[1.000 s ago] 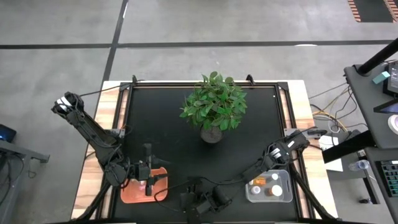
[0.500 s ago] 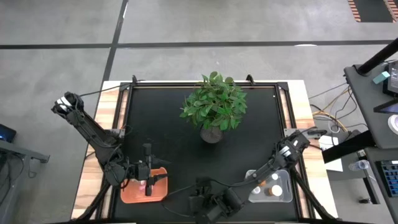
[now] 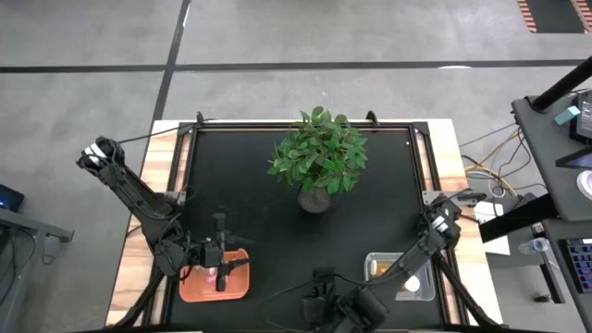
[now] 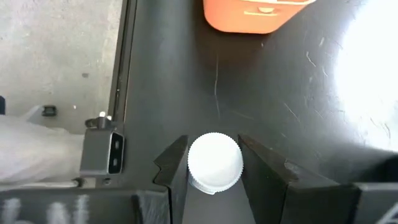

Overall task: Pick and place medicine bottles into bin by pill shape (circle, oval)
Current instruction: Put the bottom blue capsule bottle into the transparent bin

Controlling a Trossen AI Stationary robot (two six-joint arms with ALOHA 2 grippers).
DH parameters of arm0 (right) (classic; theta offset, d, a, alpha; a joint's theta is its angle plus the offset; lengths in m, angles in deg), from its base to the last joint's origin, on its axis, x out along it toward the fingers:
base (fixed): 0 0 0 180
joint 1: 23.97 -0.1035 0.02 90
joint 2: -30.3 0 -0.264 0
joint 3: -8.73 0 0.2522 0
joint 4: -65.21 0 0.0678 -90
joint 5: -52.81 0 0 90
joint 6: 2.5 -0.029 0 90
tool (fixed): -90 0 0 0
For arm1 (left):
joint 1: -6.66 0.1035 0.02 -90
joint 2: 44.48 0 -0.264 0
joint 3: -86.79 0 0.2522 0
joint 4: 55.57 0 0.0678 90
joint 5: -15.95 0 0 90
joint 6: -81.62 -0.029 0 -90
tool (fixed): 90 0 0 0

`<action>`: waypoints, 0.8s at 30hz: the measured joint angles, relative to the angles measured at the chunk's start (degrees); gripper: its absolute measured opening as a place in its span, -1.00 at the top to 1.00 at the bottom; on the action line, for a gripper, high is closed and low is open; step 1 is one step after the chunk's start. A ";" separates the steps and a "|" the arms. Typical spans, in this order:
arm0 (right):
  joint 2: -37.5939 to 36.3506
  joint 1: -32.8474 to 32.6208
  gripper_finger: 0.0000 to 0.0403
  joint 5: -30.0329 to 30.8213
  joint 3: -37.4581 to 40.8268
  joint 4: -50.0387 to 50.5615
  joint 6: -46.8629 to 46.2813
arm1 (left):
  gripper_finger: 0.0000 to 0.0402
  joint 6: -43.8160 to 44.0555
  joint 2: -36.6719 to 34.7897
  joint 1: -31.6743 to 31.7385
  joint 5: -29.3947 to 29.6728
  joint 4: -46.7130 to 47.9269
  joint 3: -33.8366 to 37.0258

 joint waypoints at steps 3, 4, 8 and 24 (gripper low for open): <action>-1.24 -0.82 0.40 0.18 0.25 1.10 -2.14 | 0.12 -0.01 0.00 -0.02 0.00 -0.13 0.00; -1.57 -1.01 0.40 0.25 0.39 1.26 -2.68 | 0.12 0.01 0.00 0.00 0.00 -0.11 0.00; -2.37 -1.92 0.40 0.73 0.91 1.36 -3.77 | 0.12 0.01 0.00 -0.01 0.00 -0.13 0.00; -3.84 -4.34 0.40 6.03 0.95 7.32 -4.48 | 0.12 0.14 0.00 -0.01 0.00 -0.15 0.05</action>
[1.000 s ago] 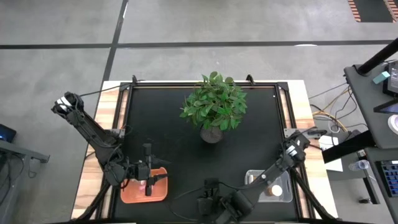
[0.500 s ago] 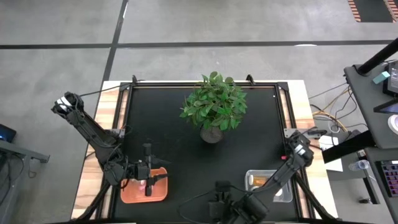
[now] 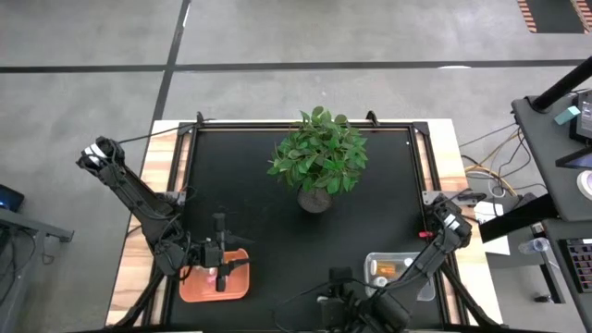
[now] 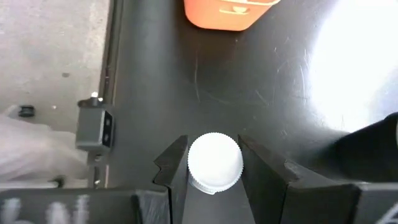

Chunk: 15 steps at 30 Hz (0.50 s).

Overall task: Pick and place medicine bottles into bin by pill shape (circle, oval)
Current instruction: Put the bottom blue capsule bottle into the transparent bin

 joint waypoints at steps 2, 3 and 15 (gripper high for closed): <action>-0.55 -0.50 0.40 0.06 0.00 0.48 -0.23 | 0.12 -0.02 0.00 0.01 0.00 -0.01 0.01; -0.76 -0.84 0.40 0.07 0.00 0.80 -0.43 | 0.12 -0.02 0.00 0.01 0.00 -0.01 0.01; -7.76 -8.32 0.40 5.70 3.95 19.02 -21.56 | 0.12 0.00 0.00 0.01 0.02 -0.22 0.01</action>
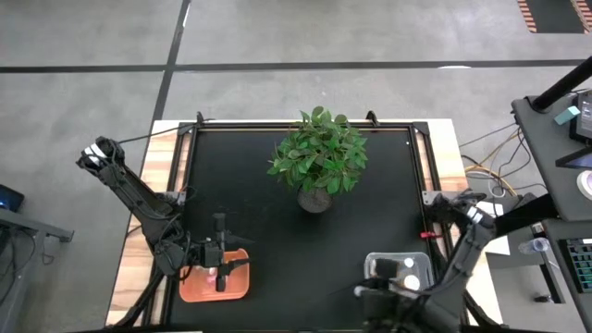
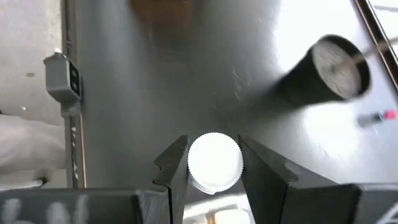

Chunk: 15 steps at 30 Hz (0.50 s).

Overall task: Pick and place medicine bottles into bin by pill shape (circle, oval)
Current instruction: Put the bottom blue capsule bottle into the transparent bin

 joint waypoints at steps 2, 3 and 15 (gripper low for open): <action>-2.72 -1.34 0.40 0.29 3.24 0.66 -2.97 | 0.12 0.13 0.00 0.00 -0.02 -0.04 0.00; -4.25 -1.90 0.40 0.39 5.07 0.45 -4.17 | 0.12 0.18 0.00 0.00 -0.02 -0.01 0.00; -25.53 -11.12 0.40 -0.36 38.37 -15.95 -16.78 | 0.12 0.22 0.00 -0.02 0.00 0.18 0.00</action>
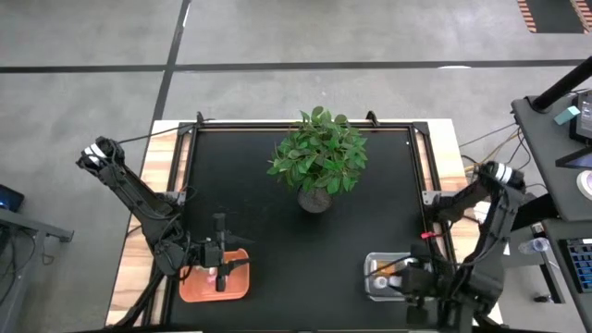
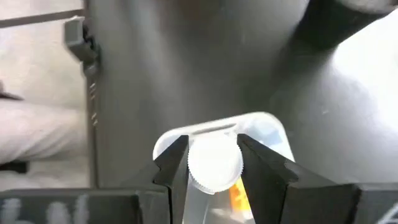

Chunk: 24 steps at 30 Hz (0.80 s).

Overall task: Pick and place medicine bottles into bin by pill shape (circle, oval)
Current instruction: Put the bottom blue capsule bottle into the transparent bin

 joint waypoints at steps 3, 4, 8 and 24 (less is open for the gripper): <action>-4.17 -2.65 0.40 -0.43 7.23 -5.62 -1.29 | 0.12 -0.02 0.00 0.02 -0.01 0.01 0.00; -5.18 -3.42 0.41 -0.80 9.36 -7.02 -2.04 | 0.12 0.00 0.00 0.02 -0.01 -0.03 0.00; -7.70 -5.47 0.44 -1.06 17.07 -13.84 -3.96 | 0.12 -0.01 0.00 0.07 -0.01 -0.04 0.00; -5.43 -5.91 0.43 -5.44 30.03 -26.42 -5.65 | 0.12 -0.02 0.00 0.13 0.01 -0.10 0.02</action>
